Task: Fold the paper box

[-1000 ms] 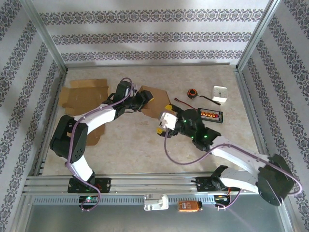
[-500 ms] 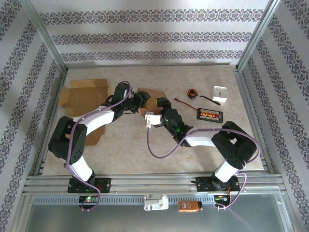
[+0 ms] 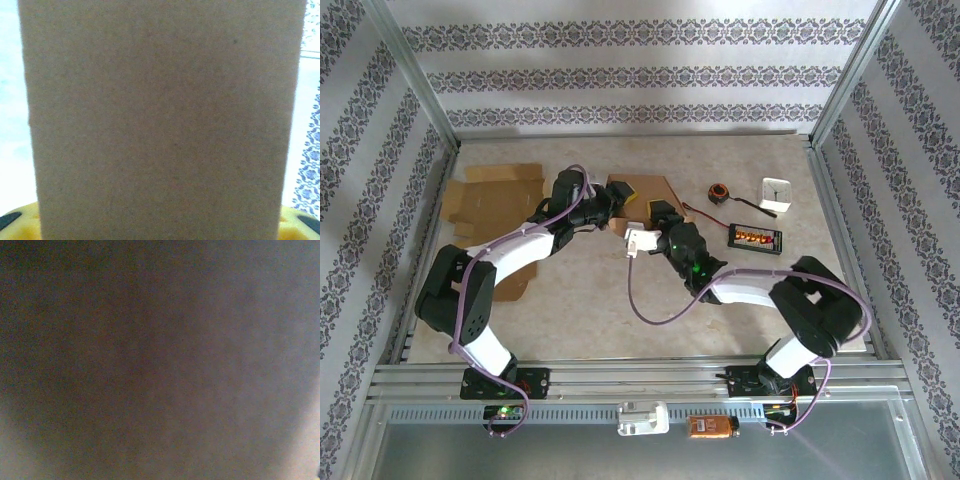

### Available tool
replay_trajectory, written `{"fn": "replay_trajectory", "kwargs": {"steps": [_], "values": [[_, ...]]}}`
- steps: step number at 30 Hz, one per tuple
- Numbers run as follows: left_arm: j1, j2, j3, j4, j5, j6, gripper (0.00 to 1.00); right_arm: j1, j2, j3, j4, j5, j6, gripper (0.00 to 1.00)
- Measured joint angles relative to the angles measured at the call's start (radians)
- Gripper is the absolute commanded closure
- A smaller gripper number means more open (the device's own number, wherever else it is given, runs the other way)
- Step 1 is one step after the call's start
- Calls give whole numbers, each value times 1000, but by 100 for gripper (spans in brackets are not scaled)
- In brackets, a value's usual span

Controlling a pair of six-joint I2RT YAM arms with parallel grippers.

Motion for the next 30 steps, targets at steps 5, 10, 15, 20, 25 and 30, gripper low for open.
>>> {"fn": "replay_trajectory", "kwargs": {"steps": [5,10,15,20,25,30], "values": [[13,-127,-22,-41,-7,35,18,-32,-206,-1,-229,-150,100,64],[124,-296,-31,-95,-122,196,7,-100,-381,76,-576,-345,184,63],[166,-467,40,-267,-263,616,6,-190,-322,399,-1127,-550,224,60],[166,-609,83,-435,-247,1111,4,-183,-99,813,-1575,-614,248,61],[164,-663,106,-700,-186,1550,3,-146,82,1024,-1846,-622,265,59],[155,-702,69,-922,-106,1888,1,-82,245,1122,-1974,-589,264,58]]}}
